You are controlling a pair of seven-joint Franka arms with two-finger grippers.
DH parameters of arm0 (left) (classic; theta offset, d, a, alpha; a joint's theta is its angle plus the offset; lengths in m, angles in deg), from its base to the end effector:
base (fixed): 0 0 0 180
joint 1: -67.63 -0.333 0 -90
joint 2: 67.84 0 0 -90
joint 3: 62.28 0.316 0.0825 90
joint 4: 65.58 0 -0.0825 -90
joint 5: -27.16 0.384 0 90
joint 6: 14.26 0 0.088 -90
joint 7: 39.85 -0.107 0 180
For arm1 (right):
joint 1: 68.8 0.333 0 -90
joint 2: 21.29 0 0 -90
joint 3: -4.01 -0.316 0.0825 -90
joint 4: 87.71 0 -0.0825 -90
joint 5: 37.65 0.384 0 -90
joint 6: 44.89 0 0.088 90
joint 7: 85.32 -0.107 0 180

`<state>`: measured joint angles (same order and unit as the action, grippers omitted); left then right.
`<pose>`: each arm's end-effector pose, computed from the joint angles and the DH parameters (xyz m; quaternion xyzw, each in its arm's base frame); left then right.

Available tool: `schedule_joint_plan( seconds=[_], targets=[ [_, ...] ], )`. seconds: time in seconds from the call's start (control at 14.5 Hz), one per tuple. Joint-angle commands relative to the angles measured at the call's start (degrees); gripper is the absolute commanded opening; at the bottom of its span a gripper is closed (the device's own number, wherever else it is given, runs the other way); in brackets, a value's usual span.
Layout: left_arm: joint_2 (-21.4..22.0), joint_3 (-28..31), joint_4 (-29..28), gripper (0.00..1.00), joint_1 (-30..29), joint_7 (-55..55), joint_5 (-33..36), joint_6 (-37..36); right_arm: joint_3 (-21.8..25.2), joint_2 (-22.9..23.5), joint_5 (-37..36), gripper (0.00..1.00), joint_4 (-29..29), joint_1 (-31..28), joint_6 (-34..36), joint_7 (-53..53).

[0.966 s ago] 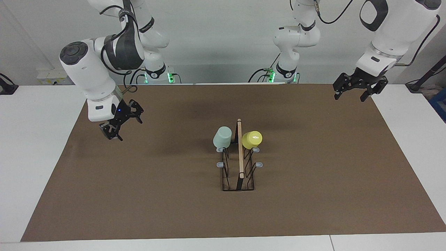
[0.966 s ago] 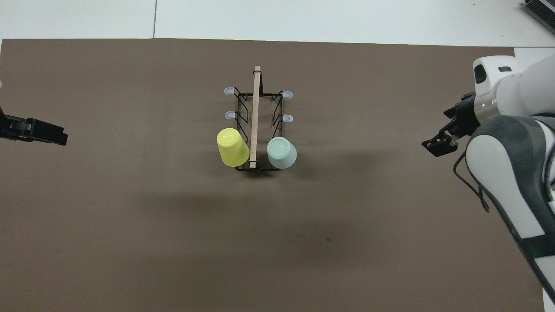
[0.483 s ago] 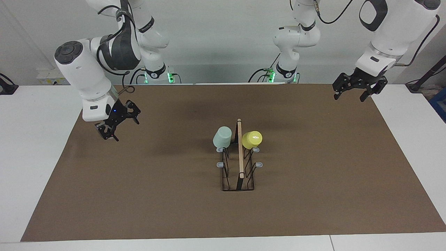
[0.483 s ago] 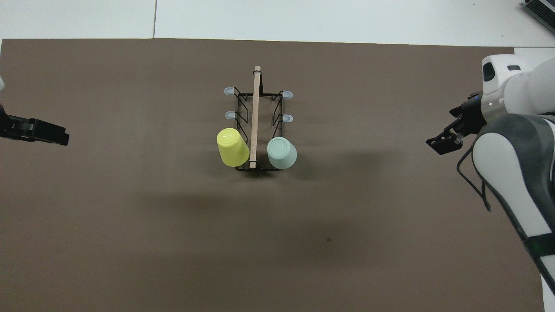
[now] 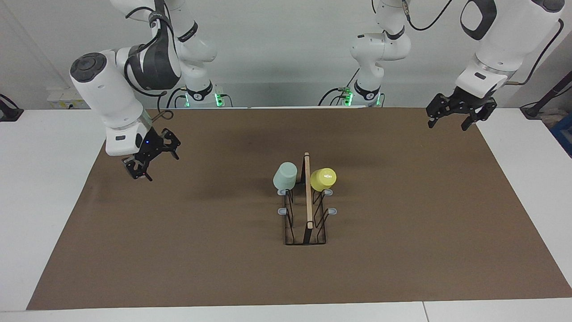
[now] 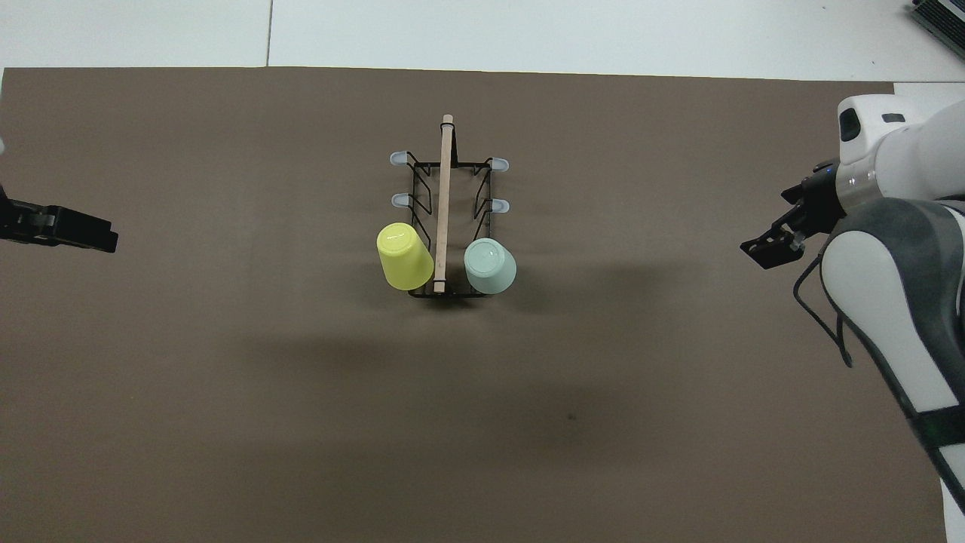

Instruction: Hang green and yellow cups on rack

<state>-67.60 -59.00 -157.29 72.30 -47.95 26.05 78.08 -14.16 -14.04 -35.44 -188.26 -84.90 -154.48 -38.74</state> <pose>0.5566 -0.0154 0.6163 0.9965 -0.0824 0.0081 0.0093 0.6026 0.0166 0.4968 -0.9135 -0.4045 -0.0316 0.0280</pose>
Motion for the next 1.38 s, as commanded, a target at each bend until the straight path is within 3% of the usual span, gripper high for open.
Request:
schedule_joint_plan(
  seconds=[0.0,0.28,0.48,0.69,1.03,1.31],
  targets=[
    [0.0,0.0,0.3,1.00,-0.9,-0.3,-0.4,-0.7,-0.8,-0.6,-0.1,1.00,-0.3,-0.9,-0.8,-1.2],
    [0.0,0.1,0.7,1.00,-1.9,-0.5,-0.6,-0.5,-0.8,-0.7,-0.1,1.00,-0.3,-0.6,-0.5,-1.8],
    [-0.1,0.1,0.8,1.00,-3.3,-0.7,-0.7,0.1,-1.0,-1.4,-0.1,1.00,-0.2,-0.3,0.7,-8.3],
    [-0.1,0.1,0.8,1.00,-3.8,-0.7,-0.7,0.1,-1.3,-1.0,-1.2,1.00,4.6,2.0,5.6,-22.8],
    [0.0,0.1,0.8,1.00,-4.0,-0.9,-0.7,-0.2,-2.2,-3.3,-1.1,1.00,5.1,3.2,5.3,-46.4],
    [0.0,0.0,0.8,1.00,-3.8,-0.8,-0.7,-0.3,-2.1,-4.9,-0.6,1.00,5.1,4.5,6.2,-55.6]
  ],
)
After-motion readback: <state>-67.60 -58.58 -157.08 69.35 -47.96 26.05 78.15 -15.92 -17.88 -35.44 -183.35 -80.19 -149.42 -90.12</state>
